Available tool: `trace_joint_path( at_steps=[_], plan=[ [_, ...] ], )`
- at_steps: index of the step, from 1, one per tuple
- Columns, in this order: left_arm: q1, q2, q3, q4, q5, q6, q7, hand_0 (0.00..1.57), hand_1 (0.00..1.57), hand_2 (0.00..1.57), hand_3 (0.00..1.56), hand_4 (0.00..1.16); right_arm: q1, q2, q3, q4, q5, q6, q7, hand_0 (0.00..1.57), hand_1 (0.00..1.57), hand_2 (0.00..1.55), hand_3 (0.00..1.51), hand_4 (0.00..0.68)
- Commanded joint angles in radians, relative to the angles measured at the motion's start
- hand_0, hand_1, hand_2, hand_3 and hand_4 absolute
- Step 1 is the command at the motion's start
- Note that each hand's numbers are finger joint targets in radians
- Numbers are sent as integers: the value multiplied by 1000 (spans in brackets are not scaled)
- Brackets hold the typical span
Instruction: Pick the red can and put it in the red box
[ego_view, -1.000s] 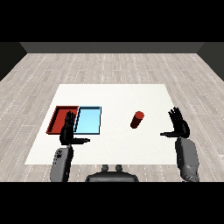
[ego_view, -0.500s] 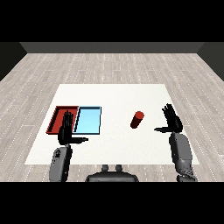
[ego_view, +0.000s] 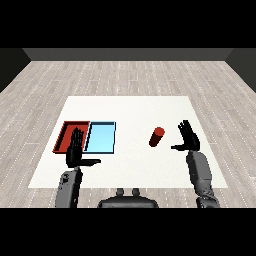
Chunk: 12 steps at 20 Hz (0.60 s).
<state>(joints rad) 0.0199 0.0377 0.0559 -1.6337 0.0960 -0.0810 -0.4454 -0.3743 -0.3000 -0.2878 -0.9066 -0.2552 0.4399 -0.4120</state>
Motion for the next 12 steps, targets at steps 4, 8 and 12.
trace_joint_path(
  at_steps=[4,8,12],
  plan=[
    [9,12,18,17,31,-25,-5,0,0,0,0,0,-52,21,20,140,34,-14,-75,0,0,0,0,0],
    [2,43,36,-57,51,-36,58,0,0,0,0,0,-15,44,25,104,1,-4,-42,0,0,0,0,0],
    [-35,13,24,28,13,-5,-9,0,0,0,0,0,-34,95,46,34,-35,-38,36,0,0,0,0,0]
  ],
)
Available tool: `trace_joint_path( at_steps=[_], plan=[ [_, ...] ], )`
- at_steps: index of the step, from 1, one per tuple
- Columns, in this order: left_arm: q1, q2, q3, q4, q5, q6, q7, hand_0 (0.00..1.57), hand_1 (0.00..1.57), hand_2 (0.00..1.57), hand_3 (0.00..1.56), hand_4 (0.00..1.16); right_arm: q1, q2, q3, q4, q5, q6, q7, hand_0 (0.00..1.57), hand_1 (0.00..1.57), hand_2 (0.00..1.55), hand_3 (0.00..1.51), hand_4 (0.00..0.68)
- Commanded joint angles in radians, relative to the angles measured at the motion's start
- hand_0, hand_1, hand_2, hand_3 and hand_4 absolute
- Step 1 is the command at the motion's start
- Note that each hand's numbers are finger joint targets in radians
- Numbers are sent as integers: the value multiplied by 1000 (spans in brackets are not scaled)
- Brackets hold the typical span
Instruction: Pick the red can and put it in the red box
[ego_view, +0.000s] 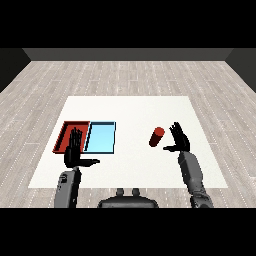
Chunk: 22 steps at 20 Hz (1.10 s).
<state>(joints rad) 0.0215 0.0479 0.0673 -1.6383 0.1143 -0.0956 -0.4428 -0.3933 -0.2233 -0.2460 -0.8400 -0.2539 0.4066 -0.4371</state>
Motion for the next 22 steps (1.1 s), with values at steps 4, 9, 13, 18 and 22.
trace_joint_path(
  at_steps=[4,9,13,18,22],
  plan=[
    [-36,-28,-24,26,-16,24,10,0,0,0,0,0,-63,34,18,119,23,-31,-58,0,0,0,0,0],
    [-4,-19,-12,6,-7,8,-20,0,0,0,0,0,-106,71,18,185,8,-39,-74,0,0,0,0,0],
    [-60,-7,9,94,10,-14,-50,0,0,0,0,0,-132,36,14,216,1,-17,-71,0,0,0,0,0],
    [-17,-3,-1,6,20,-15,4,0,0,0,0,0,-167,13,13,297,19,-6,-107,0,0,0,0,0],
    [-6,-24,-28,-32,4,3,15,0,0,0,0,0,-216,38,-4,289,-21,-59,-21,0,0,0,0,0]
  ],
)
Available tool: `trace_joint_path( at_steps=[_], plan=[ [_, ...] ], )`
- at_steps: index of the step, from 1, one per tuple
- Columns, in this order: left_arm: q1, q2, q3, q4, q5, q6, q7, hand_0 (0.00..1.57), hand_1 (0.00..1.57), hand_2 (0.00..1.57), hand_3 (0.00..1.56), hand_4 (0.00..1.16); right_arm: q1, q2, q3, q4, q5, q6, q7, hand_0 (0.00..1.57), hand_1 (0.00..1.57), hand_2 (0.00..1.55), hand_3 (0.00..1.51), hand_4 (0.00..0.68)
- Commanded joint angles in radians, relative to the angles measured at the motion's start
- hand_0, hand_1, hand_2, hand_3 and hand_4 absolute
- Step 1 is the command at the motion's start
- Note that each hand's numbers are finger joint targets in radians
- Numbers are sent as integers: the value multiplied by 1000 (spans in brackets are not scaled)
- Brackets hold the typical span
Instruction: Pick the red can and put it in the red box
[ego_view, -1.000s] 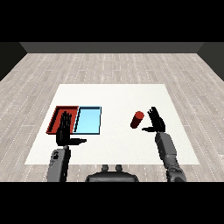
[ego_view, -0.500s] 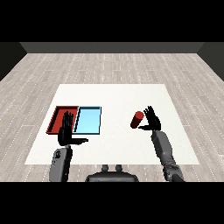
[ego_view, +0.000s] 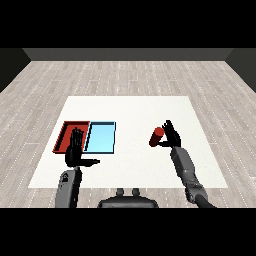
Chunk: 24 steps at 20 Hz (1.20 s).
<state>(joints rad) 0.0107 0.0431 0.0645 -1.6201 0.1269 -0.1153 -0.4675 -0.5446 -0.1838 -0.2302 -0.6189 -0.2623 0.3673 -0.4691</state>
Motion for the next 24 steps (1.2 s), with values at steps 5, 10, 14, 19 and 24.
trace_joint_path(
  at_steps=[5,10,14,19,24],
  plan=[
    [24,2,3,-47,18,0,36,0,0,0,0,0,-31,9,6,98,27,-32,-74,0,0,0,0,0],
    [-2,28,26,-10,31,-26,27,0,0,0,0,0,-91,4,11,172,45,-36,-75,0,0,0,0,0],
    [15,-23,-21,-35,-34,46,26,0,0,0,0,0,-101,56,24,206,67,-89,-127,0,0,0,0,0],
    [-17,-13,-14,-36,-7,34,70,0,0,0,0,0,-63,84,30,56,18,-106,4,0,0,0,0,0],
    [72,-23,-31,-87,-14,21,28,0,0,0,0,0,-21,76,53,-16,23,-105,30,0,0,0,0,0]
  ],
)
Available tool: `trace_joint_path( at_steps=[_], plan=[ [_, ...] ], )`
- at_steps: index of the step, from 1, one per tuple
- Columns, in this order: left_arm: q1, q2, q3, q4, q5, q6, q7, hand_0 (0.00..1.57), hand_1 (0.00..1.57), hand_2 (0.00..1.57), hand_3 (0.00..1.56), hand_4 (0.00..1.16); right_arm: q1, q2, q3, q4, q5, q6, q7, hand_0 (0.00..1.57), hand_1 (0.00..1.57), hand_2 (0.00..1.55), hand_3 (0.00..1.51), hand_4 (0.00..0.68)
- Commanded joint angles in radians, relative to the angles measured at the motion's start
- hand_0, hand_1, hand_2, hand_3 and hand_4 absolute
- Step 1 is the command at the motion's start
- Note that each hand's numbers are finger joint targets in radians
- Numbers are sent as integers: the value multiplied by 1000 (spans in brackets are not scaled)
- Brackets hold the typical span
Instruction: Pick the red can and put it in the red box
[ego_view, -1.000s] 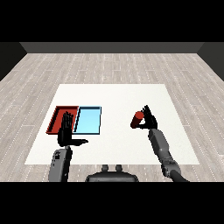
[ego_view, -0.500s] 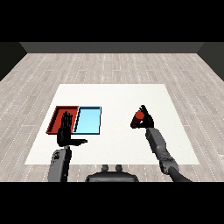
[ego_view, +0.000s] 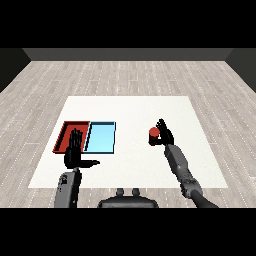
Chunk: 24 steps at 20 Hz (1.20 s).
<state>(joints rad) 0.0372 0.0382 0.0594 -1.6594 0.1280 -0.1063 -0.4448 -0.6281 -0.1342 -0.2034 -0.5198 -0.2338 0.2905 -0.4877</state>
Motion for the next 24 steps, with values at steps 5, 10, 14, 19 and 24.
trace_joint_path(
  at_steps=[5,10,14,19,24],
  plan=[
    [3,9,23,-13,39,-24,-5,0,0,0,0,0,16,-12,6,-2,0,16,14,0,0,0,0,0],
    [-22,1,16,46,4,-10,-53,0,0,0,0,0,-100,-13,-5,100,20,-35,29,0,0,0,0,0],
    [-57,-33,-20,87,-34,22,-59,0,0,0,0,0,-132,-13,-27,197,24,-50,-7,0,0,0,0,0],
    [-15,1,8,3,7,2,-6,0,0,0,0,0,-121,12,3,182,74,-167,-47,1525,1525,1502,1461,493],
    [10,4,2,-34,25,2,16,0,0,0,0,0,-152,16,22,262,127,-253,-58,1541,1541,1472,1417,575]
  ],
)
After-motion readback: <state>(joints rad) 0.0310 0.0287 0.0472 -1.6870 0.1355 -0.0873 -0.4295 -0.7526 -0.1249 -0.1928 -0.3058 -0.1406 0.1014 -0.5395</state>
